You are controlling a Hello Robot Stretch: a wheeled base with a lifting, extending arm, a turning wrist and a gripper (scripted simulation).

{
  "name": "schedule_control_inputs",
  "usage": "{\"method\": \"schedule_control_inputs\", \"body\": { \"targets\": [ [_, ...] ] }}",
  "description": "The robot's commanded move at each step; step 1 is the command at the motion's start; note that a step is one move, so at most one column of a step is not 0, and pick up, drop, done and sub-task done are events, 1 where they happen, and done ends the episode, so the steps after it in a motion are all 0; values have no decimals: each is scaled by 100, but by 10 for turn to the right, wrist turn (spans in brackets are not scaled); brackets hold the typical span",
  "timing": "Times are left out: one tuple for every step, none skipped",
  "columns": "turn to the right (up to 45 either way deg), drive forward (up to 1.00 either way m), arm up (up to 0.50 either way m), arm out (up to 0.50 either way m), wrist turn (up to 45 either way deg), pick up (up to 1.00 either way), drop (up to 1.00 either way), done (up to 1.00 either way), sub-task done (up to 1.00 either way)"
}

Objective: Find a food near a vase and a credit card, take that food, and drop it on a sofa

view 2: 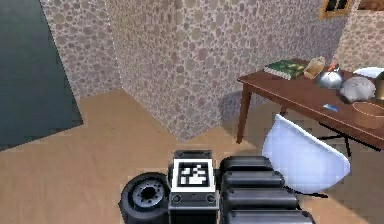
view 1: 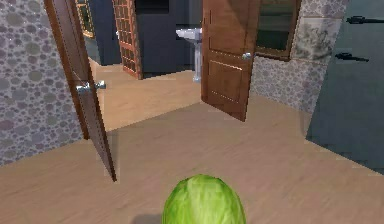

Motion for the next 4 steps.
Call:
{"method": "schedule_control_inputs", "body": {
  "targets": [
    [30,0,0,0,0,0,0,0,0],
    [0,100,0,0,0,0,0,0,0],
    [0,80,0,0,0,0,0,0,0],
    [-450,0,0,0,0,0,0,0,0]
  ]
}}
